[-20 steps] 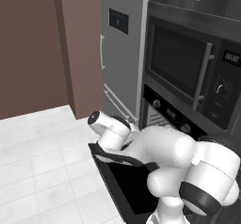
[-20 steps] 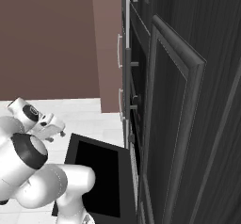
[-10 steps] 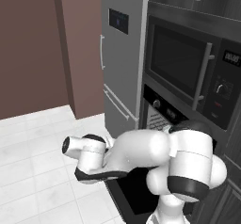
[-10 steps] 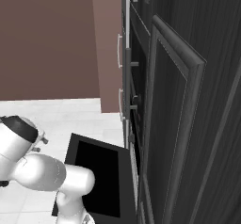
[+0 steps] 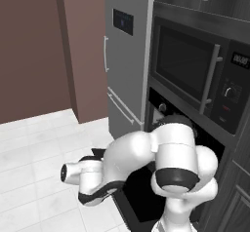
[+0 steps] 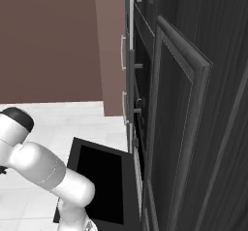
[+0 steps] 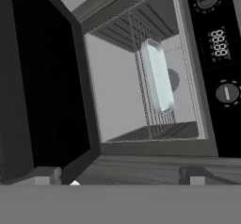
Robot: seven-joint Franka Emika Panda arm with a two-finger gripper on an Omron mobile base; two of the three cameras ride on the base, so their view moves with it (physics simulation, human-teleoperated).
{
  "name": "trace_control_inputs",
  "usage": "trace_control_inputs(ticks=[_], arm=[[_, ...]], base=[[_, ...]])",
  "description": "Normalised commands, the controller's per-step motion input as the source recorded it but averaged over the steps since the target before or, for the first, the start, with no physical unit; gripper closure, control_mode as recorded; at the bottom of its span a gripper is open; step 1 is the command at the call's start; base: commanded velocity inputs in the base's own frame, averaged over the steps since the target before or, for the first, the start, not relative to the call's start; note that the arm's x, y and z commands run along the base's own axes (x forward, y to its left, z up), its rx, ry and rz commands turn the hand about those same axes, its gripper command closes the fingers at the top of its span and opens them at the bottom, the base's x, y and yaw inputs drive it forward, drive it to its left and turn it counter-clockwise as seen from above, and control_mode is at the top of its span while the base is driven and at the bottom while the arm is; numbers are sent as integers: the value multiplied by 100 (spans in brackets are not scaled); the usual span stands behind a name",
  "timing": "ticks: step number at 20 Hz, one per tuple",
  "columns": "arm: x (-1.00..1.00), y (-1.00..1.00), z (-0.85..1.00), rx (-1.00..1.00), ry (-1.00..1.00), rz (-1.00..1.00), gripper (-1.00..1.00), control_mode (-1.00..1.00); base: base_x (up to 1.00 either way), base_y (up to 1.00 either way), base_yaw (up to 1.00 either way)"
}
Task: Take the baked cake out of the oven and place it on the plate for cooling. Then close the oven door.
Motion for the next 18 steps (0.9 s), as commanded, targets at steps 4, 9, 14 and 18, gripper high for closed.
trace_control_inputs(ticks=[4, 9, 14, 18], arm=[[0, 29, -49, -8, -7, 0, -100, -100], [0, 43, -26, -9, -3, 0, -100, -100], [8, 40, -19, -13, 0, -1, -100, -100], [12, 20, -33, -16, 0, -1, -100, -100]], base=[[0, 0, 0], [0, 0, 0], [0, 0, 0], [0, 0, 0]])
